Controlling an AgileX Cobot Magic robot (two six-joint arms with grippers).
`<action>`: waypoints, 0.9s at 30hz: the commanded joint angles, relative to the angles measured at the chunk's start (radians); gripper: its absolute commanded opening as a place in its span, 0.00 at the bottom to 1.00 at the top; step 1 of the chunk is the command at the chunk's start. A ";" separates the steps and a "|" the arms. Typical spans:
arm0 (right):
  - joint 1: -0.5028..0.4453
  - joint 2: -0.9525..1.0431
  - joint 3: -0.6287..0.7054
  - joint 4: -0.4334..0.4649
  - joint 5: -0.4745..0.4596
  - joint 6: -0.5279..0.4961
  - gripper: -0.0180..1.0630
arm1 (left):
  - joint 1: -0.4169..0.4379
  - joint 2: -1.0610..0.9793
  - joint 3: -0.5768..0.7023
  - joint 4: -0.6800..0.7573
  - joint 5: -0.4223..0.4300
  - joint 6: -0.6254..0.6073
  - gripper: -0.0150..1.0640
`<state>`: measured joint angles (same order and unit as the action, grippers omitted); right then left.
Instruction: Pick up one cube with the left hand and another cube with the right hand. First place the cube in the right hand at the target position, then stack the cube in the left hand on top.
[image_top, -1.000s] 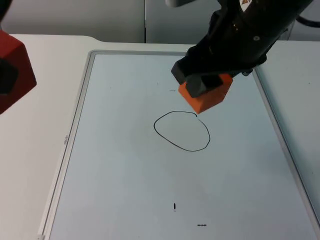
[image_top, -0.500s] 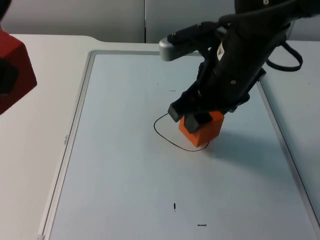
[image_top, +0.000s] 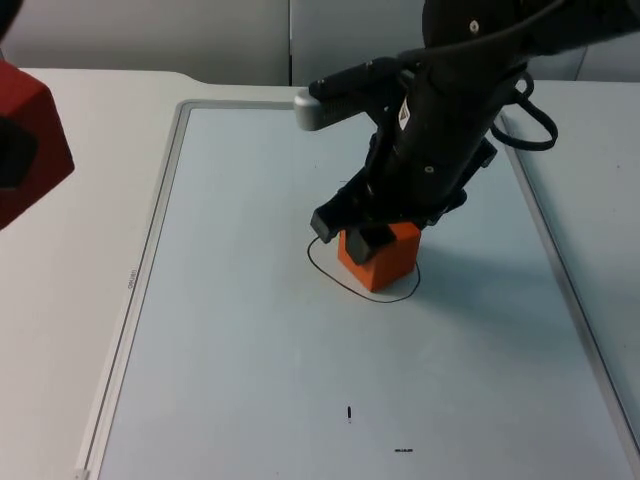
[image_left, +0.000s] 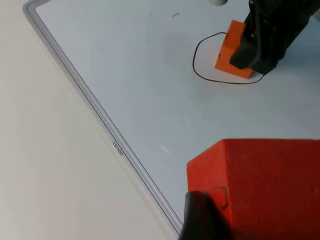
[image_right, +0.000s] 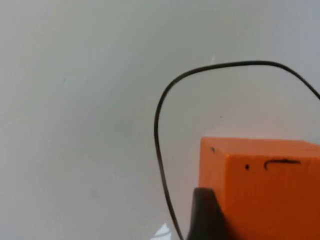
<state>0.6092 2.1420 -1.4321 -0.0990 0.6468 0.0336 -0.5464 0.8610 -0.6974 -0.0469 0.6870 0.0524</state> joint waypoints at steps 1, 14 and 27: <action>-0.004 0.016 -0.005 -0.001 0.004 0.000 0.01 | -0.009 -0.004 0.000 -0.008 -0.019 -0.003 0.04; -0.004 -0.006 -0.005 0.003 0.005 0.001 0.45 | -0.009 -0.004 0.000 -0.008 -0.019 -0.003 0.04; 0.005 -0.255 -0.072 0.028 0.014 -0.034 0.99 | -0.009 -0.004 0.000 -0.008 -0.019 -0.003 0.04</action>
<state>0.6092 1.9705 -1.4857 -0.0780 0.6555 0.0235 -0.5464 0.8610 -0.6974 -0.0488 0.6870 0.0524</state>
